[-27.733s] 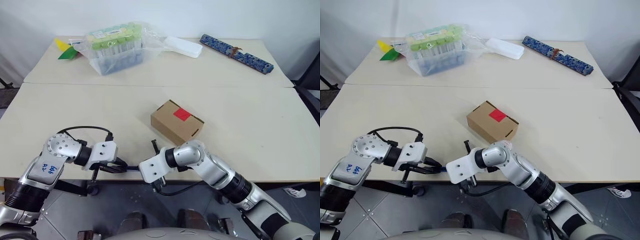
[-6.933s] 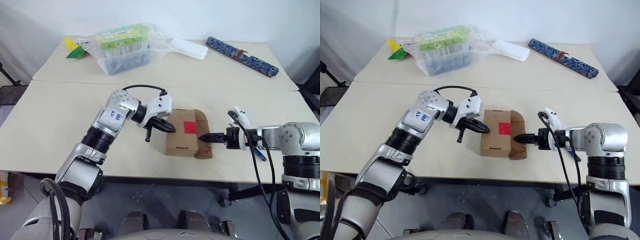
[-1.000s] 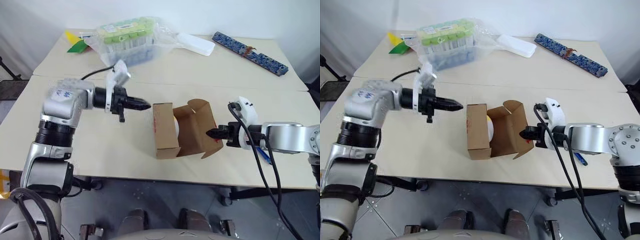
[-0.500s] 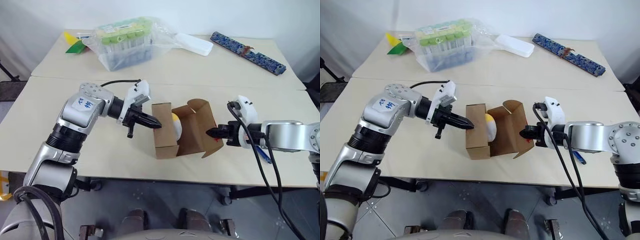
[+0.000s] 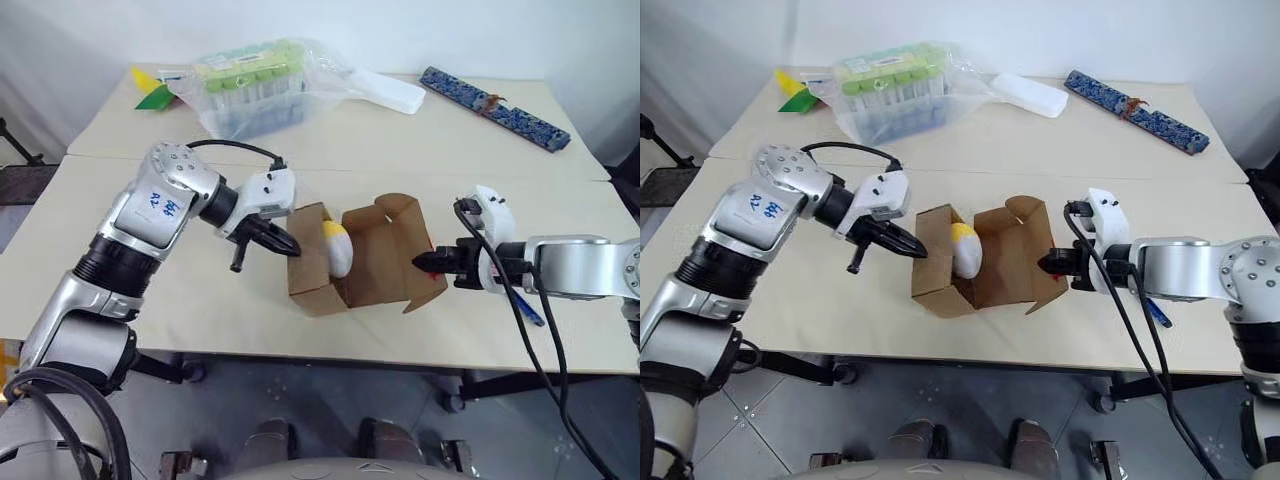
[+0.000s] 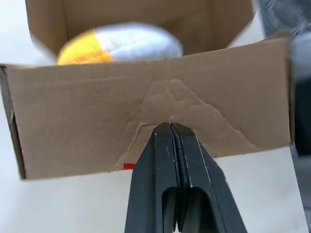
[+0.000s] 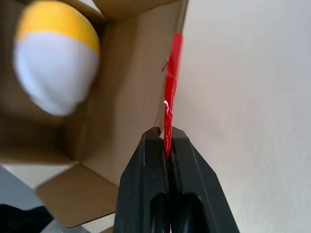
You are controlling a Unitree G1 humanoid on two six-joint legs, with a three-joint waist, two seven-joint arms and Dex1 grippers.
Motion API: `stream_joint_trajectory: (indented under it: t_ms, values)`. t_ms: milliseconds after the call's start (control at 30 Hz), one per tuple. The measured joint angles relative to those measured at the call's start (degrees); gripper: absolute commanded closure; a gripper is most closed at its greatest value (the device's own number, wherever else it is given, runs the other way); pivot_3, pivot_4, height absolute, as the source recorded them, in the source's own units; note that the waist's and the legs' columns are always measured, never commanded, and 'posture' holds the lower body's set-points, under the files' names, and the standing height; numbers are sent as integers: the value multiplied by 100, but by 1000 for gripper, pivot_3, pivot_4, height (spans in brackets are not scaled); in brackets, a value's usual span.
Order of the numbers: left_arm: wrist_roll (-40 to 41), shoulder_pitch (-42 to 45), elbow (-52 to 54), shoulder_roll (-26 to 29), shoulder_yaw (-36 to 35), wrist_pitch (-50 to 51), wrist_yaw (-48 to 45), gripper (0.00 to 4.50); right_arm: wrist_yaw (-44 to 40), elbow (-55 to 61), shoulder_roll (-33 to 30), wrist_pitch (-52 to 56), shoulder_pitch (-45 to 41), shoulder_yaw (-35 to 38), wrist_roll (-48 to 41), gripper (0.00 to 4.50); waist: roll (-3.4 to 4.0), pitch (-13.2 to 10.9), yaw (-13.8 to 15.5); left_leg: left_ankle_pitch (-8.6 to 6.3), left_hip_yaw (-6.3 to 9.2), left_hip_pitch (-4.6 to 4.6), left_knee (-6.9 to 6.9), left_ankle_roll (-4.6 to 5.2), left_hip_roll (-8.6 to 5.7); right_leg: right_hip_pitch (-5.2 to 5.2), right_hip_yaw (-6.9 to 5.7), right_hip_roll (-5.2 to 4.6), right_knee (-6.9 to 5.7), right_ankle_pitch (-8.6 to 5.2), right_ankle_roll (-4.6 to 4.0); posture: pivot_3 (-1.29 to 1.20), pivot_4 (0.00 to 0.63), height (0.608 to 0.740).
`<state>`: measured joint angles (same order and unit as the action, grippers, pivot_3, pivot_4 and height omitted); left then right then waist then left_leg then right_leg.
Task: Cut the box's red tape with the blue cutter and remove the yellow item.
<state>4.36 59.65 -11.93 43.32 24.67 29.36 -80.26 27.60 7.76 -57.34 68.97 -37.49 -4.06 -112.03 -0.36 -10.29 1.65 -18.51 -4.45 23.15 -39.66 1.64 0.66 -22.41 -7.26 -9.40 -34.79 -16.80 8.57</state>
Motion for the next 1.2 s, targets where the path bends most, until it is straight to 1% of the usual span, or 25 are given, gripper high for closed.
stream_joint_trajectory:
  t_ms: [67,133,200,267,467,533,667,833,900,1000,1033,1200]
  values:
    - [-344,-252,-62,97,156,67,106,4500,-55,140,-13,17,-51,-30,1,4474,2,1,7,2,0,4,-5,8,-2,-2,10,-2,3,1,-2,0,150,740]
    - [-493,-543,-149,-25,352,110,167,4500,-103,210,-19,18,-52,-54,0,4474,-11,-7,11,0,2,21,-19,14,-2,-14,15,-3,1,2,-2,0,150,740]
    - [-551,-642,-198,-172,430,164,214,4500,-134,283,-19,17,-52,-94,0,4474,-30,-18,0,-2,4,51,-32,17,1,-36,11,-2,-1,3,-2,0,150,740]
    - [-552,-635,-196,-244,340,204,290,4500,-129,297,-14,2,-50,-142,4,4474,-30,-18,-3,-4,-1,55,-34,20,-2,-39,8,-4,-1,8,4,0,150,740]
    - [-513,-635,-351,-754,156,302,602,4500,-53,262,99,-46,15,-298,8,4474,-30,-18,-18,-4,-5,57,-33,19,-2,-38,-1,-3,1,9,6,0,150,740]
    - [-508,-635,-481,-840,98,300,667,4500,-34,195,158,-78,80,-343,7,4474,-30,-18,-22,-4,-6,56,-32,19,-1,-38,-1,-3,0,9,6,0,150,740]
    - [-507,-635,-638,-919,56,246,719,4500,92,41,206,-154,290,-501,13,4474,-30,-18,-25,-4,-8,55,-31,19,-1,-38,-1,-3,-2,10,6,0,150,740]
    - [-511,-635,-692,-932,34,170,684,4500,201,9,210,-249,378,-530,111,4474,-30,-18,-26,-4,-9,54,-32,19,-1,-38,0,-3,-2,10,6,0,150,740]
    - [-515,-636,-692,-929,35,157,655,4500,175,86,209,-260,442,-523,405,4474,-30,-18,-25,-4,-9,54,-32,19,-1,-38,0,-3,-2,10,6,0,150,740]
    - [-527,-662,-673,-889,40,119,600,4500,-93,236,221,-257,501,-486,957,3835,-30,-18,-25,-4,-10,53,-32,19,-1,-38,1,-3,-2,10,6,0,150,740]
    - [-533,-671,-661,-878,41,113,581,4500,-206,268,225,-241,521,-481,1148,3561,-30,-18,-25,-4,-10,53,-32,19,-1,-38,1,-3,-2,10,6,0,150,740]
    - [-559,-711,-586,-840,43,80,554,4500,-771,358,258,-54,502,-477,1902,1717,-30,-18,-26,-4,-12,51,-32,19,-1,-39,3,-3,-4,10,6,0,150,740]
